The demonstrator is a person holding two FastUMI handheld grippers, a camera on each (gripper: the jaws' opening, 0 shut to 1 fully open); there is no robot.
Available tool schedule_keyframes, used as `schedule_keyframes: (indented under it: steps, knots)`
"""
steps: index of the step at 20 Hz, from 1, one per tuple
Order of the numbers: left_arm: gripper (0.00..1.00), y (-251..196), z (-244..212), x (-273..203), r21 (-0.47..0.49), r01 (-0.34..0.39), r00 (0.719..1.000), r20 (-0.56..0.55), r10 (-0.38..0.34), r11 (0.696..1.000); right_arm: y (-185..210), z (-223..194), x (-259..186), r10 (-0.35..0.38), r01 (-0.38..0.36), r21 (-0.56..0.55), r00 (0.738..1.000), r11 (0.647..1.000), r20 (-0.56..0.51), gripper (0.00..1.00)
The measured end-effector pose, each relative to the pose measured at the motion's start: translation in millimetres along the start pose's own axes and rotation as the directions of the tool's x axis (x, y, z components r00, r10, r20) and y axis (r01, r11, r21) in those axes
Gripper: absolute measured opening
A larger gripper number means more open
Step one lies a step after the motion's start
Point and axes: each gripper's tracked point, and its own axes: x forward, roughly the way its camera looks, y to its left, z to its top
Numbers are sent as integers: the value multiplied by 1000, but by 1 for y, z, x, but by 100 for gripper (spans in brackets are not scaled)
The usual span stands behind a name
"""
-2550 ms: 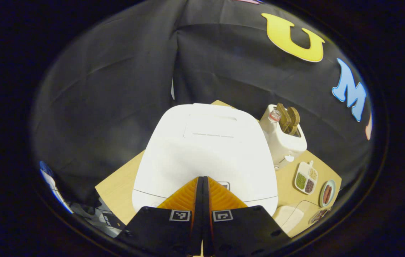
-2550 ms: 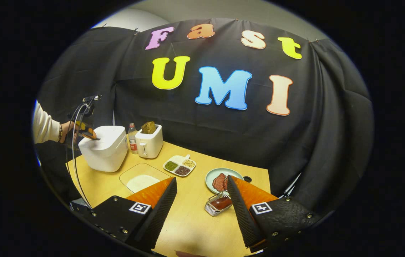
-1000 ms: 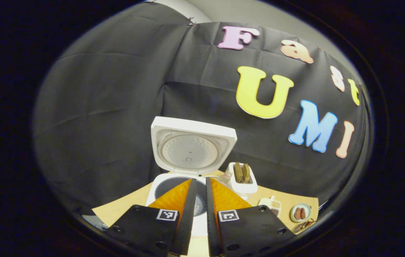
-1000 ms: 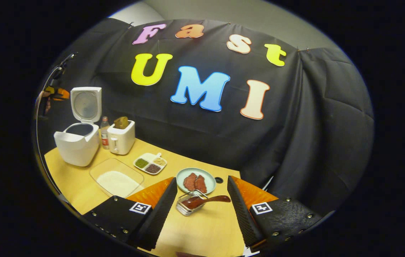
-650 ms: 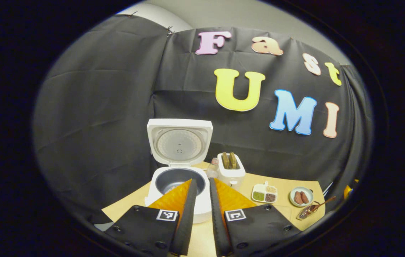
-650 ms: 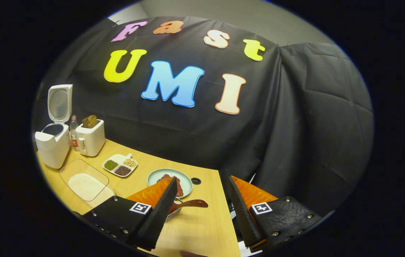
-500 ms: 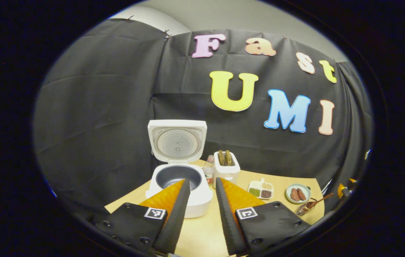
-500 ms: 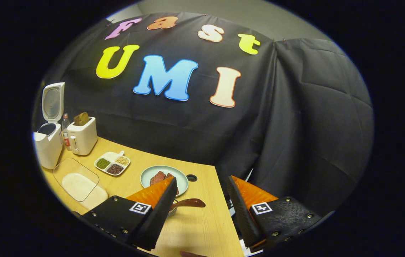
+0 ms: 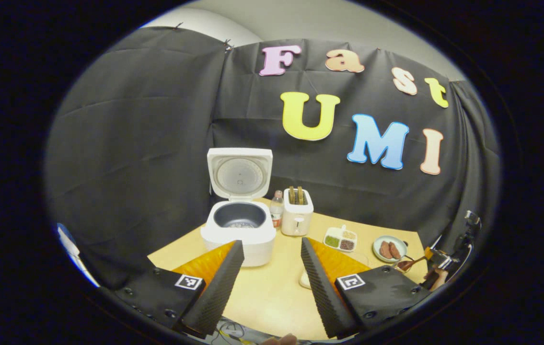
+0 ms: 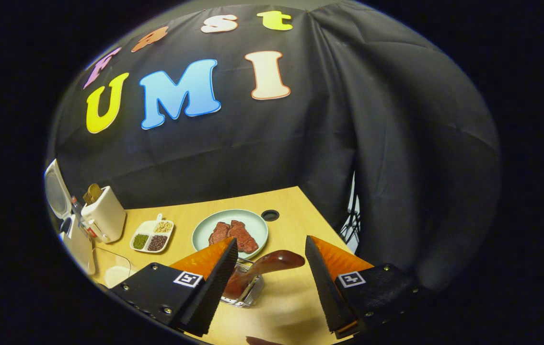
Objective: Close the left gripper, press the button to open the rice cooker; take a wooden spoon from the chopstick holder with the right hand, scoop a spoonful of rice and pour it into the rice cooker, then put the wooden spoon back into the chopstick holder.
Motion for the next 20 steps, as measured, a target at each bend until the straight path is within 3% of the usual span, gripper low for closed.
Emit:
schedule_keyframes:
  steps: [4,6,7,8,9,10,12,14,17,18,20]
  knots:
    - [89,-23,-30,-13,-13,23,998,-62,-24,1000,7,-25,21,23,-19,55,996,998,-82,92]
    - [90,-31,-40,-17,-12,30,996,-85,-31,999,13,-30,27,34,-25,81,993,996,-110,82]
    - [84,-35,-45,-20,-15,35,995,-92,-36,999,16,-32,31,28,-16,93,992,995,-127,74]
    - [87,-36,-47,-22,-15,35,994,-100,-36,999,16,-37,35,18,-3,102,989,995,-149,65]
    - [87,-36,-50,-23,-14,32,994,-107,-33,999,20,-47,34,37,-16,111,983,994,-182,45]
    - [87,-36,-56,-25,-14,28,993,-114,-29,1000,27,-54,33,66,-40,123,975,992,-214,39]
    - [87,-34,-59,-29,-20,20,992,-126,-22,1000,26,-49,31,55,-32,115,978,993,-202,34]
    - [83,-29,-63,-31,-22,10,991,-130,-13,1000,34,-50,28,79,-55,114,973,992,-216,22]
    - [84,-27,-67,-34,-24,8,990,-140,-11,1000,43,-47,21,92,-84,49,977,995,-191,17]
    - [90,-25,-69,-36,-26,7,990,-139,-10,1000,46,-47,19,100,-89,62,974,994,-203,13]
    - [88,-24,-68,-39,-38,10,991,-133,-15,999,50,-42,15,110,-85,126,972,988,-206,13]
